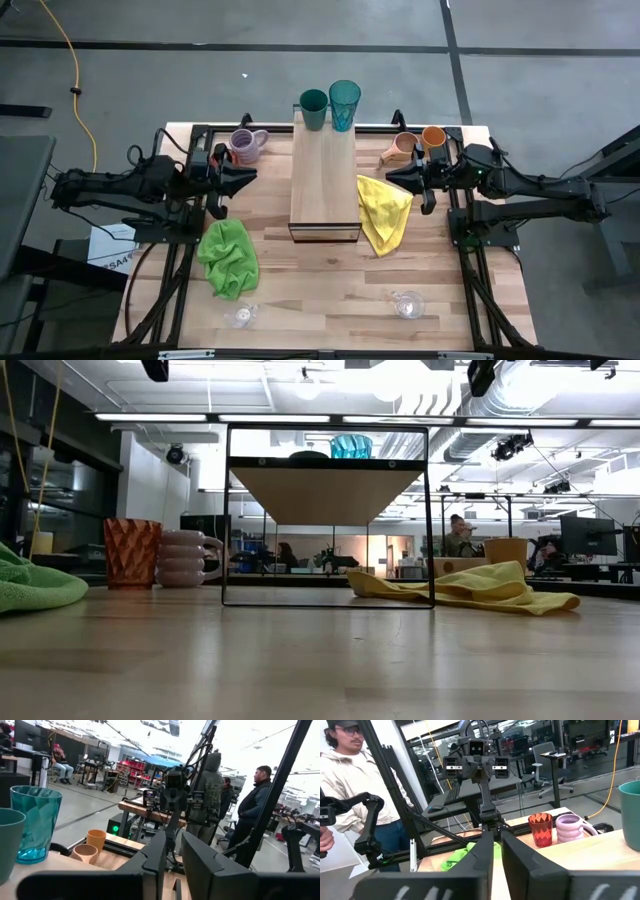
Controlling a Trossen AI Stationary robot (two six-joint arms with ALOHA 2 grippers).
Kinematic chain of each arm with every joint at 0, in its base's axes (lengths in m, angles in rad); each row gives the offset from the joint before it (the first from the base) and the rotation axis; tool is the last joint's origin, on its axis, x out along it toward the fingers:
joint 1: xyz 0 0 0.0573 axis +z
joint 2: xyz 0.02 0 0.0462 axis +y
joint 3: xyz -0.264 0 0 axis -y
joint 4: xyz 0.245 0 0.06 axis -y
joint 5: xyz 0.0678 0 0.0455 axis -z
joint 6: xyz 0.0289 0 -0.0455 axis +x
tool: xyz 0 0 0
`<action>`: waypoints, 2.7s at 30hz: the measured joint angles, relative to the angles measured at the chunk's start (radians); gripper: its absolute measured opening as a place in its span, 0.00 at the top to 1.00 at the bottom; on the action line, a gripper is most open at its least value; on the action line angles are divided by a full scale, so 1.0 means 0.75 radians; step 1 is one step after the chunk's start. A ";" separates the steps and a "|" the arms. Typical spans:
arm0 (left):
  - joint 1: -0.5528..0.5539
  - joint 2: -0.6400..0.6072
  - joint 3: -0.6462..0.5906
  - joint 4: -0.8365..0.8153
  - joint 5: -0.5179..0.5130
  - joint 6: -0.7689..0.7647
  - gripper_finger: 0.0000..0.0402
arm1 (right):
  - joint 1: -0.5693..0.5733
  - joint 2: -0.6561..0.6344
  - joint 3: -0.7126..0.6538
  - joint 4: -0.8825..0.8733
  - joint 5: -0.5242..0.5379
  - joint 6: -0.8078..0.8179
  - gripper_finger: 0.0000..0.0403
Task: Stack small to large cups/mugs on shelf
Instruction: Put the red cup on the shelf
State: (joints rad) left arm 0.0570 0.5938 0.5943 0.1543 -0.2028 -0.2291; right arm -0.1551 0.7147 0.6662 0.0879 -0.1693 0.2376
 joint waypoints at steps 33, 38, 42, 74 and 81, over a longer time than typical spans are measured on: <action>0.002 0.078 0.018 -0.011 -0.065 -0.009 0.52 | 0.001 -0.002 0.000 0.070 0.080 -0.025 0.64; 0.004 0.135 0.199 -0.388 -0.304 -0.086 0.52 | 0.000 -0.002 0.000 0.070 0.080 -0.025 0.64; 0.020 0.236 0.414 -0.756 -0.462 -0.217 0.52 | 0.000 -0.001 -0.001 0.069 0.080 -0.025 0.64; 0.897 1.061 0.712 -1.917 -0.083 -0.389 0.52 | 0.000 -0.001 0.000 0.015 0.078 -0.016 0.64; 0.896 1.152 0.708 -1.904 -0.072 -0.358 0.52 | 0.000 -0.001 0.000 0.004 0.078 -0.029 0.64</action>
State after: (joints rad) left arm 0.7288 1.4580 1.1250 -1.2737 -0.2569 -0.4976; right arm -0.1551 0.7143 0.6662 0.0910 -0.1108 0.2161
